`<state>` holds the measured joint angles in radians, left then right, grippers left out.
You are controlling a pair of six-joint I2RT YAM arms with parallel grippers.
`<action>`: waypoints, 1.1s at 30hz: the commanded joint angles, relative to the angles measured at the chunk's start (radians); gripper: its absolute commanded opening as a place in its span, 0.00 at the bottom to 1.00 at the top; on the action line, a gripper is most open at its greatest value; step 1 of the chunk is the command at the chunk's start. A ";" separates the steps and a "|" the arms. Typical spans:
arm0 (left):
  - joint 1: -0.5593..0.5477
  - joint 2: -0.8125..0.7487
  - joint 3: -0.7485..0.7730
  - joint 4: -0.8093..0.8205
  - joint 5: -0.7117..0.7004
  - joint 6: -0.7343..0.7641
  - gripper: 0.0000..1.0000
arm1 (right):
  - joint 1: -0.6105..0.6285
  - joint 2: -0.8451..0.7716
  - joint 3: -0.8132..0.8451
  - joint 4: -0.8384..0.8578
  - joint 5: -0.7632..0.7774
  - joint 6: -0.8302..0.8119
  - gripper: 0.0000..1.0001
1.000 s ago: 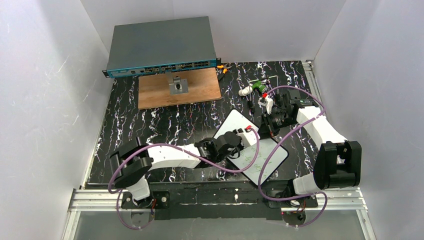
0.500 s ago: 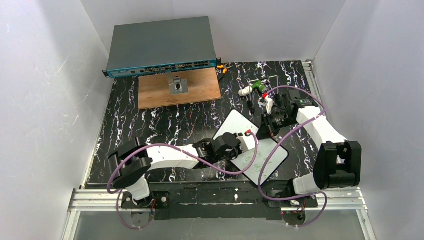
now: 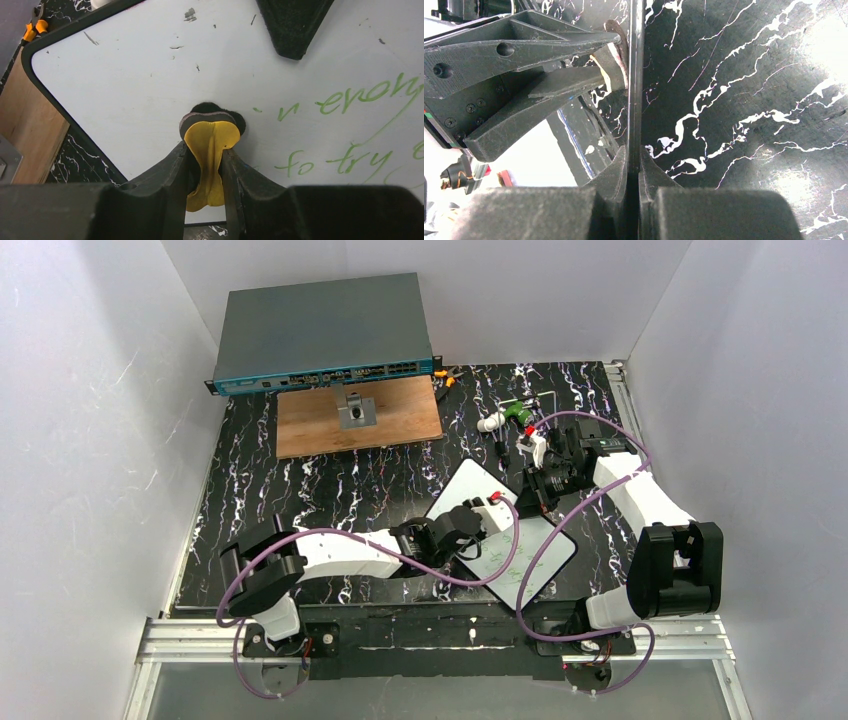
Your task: Erase the whiteboard
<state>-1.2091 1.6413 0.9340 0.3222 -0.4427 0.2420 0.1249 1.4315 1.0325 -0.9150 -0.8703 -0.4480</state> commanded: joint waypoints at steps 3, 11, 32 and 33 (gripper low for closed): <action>-0.013 -0.025 -0.034 0.043 0.028 0.027 0.00 | 0.009 -0.020 0.026 0.056 -0.042 -0.079 0.01; -0.062 0.012 -0.005 0.085 0.091 0.042 0.00 | 0.008 -0.018 0.026 0.055 -0.042 -0.079 0.01; -0.022 -0.010 0.027 -0.050 0.063 -0.104 0.00 | 0.007 -0.023 0.026 0.053 -0.044 -0.081 0.01; -0.027 -0.016 0.017 -0.041 0.090 -0.107 0.00 | 0.007 -0.023 0.027 0.053 -0.044 -0.080 0.01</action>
<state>-1.2491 1.6798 0.9916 0.3161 -0.4377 0.1932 0.1192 1.4315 1.0325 -0.9134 -0.8711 -0.4477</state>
